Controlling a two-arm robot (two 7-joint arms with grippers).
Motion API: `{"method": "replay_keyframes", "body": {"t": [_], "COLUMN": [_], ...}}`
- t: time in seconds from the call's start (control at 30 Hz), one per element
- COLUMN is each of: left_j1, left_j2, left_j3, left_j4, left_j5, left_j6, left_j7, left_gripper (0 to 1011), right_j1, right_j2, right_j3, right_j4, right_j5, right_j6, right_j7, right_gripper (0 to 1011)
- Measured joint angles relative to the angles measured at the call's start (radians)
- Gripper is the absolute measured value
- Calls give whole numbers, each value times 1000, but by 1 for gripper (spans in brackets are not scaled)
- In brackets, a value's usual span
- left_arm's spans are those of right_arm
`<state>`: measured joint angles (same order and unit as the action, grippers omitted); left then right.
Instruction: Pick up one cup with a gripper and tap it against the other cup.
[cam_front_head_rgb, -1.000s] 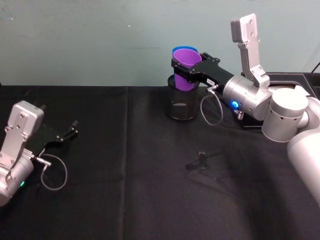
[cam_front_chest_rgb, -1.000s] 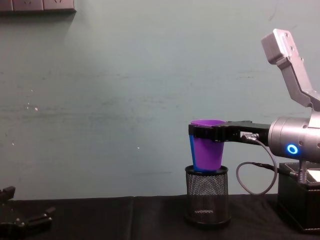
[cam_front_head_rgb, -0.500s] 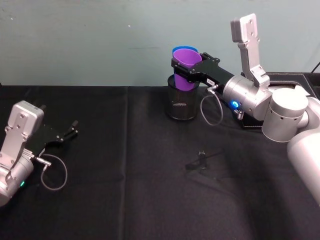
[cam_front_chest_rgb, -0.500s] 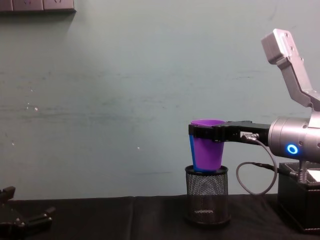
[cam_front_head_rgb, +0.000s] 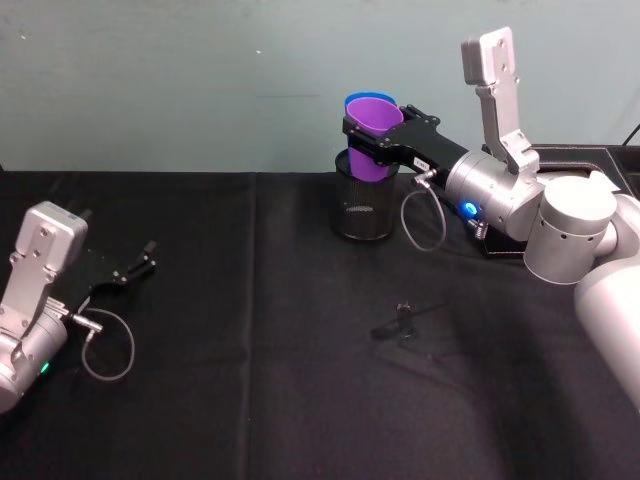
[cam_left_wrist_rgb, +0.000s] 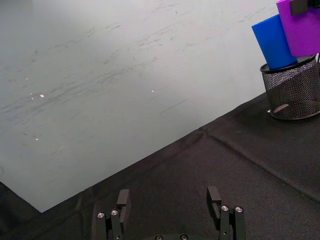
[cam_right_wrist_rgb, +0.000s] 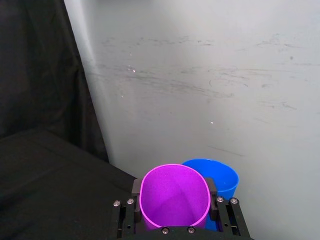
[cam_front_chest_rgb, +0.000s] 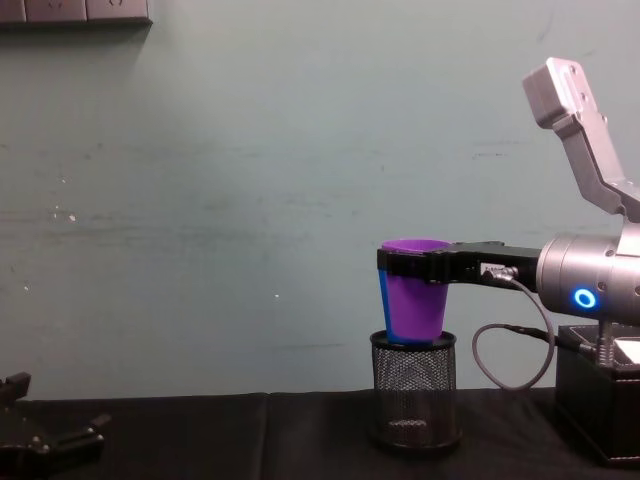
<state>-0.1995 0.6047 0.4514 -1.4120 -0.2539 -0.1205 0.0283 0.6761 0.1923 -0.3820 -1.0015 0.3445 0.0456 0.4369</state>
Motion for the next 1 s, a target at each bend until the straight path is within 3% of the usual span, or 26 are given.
{"method": "replay_keyframes", "body": {"t": [1.0], "left_j1": [0], "left_j2": [0], "left_j3": [0], "left_j4": [0], "left_j5": [0], "left_j6": [0], "left_j7": [0], "left_gripper": [1000], "right_j1": [0], "right_j2": [0], "right_j3": [0], "right_j4": [0], "right_j5": [0], "right_j6": [0], "right_j7": [0], "right_gripper": [730]}}
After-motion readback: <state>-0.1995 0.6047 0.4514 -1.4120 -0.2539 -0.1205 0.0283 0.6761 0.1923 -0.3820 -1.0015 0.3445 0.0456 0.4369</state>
